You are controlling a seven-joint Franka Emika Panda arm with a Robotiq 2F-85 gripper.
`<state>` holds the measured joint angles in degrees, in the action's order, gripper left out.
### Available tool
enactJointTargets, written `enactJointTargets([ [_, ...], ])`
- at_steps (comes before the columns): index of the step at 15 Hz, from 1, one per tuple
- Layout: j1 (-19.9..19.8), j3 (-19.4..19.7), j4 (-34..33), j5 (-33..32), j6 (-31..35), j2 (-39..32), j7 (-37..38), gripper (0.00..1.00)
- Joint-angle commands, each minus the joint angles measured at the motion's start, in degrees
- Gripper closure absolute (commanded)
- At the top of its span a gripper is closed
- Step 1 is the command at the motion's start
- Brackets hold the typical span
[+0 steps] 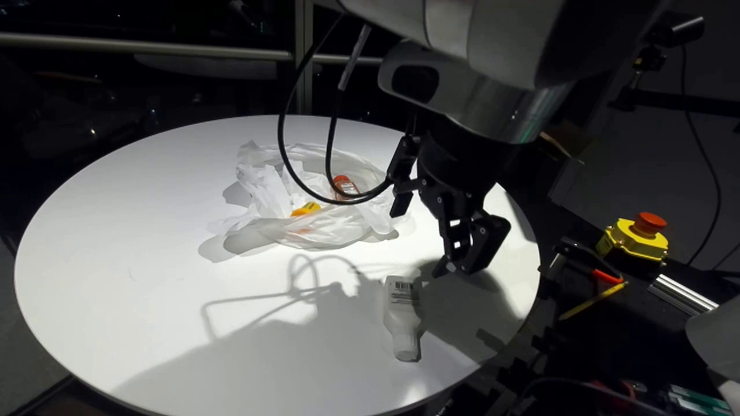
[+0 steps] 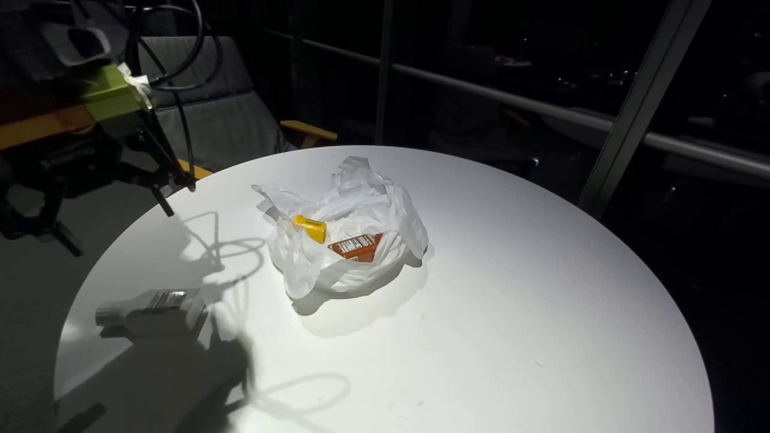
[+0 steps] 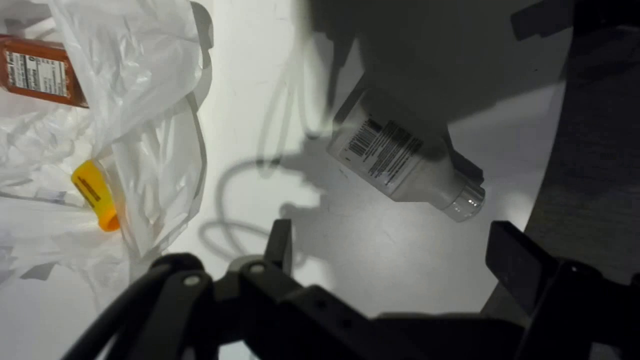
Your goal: Place the containers on the table inside the white plastic, pull up the plastic bag
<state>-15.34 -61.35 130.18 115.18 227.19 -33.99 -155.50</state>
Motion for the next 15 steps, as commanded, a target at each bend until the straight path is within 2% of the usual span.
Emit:
enactJointTargets([
  [1, 6.11, 2.35, 2.72, -5.14, 1.74, -0.27, -0.93, 0.00],
  [3, 8.50, 3.42, 3.26, -7.50, 2.96, -1.82, -2.91, 0.00],
  [4, 9.13, 3.08, 4.30, -10.45, 4.03, -3.14, -1.59, 0.00],
  [9, 15.24, 9.23, 4.13, -21.23, 8.20, -9.19, -1.91, 0.00],
  [13, 18.55, 13.77, 3.87, -24.97, 10.04, -13.27, -1.96, 0.00],
  [14, 25.56, 20.80, 4.24, -21.62, 3.99, -8.52, -1.95, 0.00],
  [15, 26.91, 22.72, 3.84, -21.86, 3.54, -9.42, -1.92, 0.00],
])
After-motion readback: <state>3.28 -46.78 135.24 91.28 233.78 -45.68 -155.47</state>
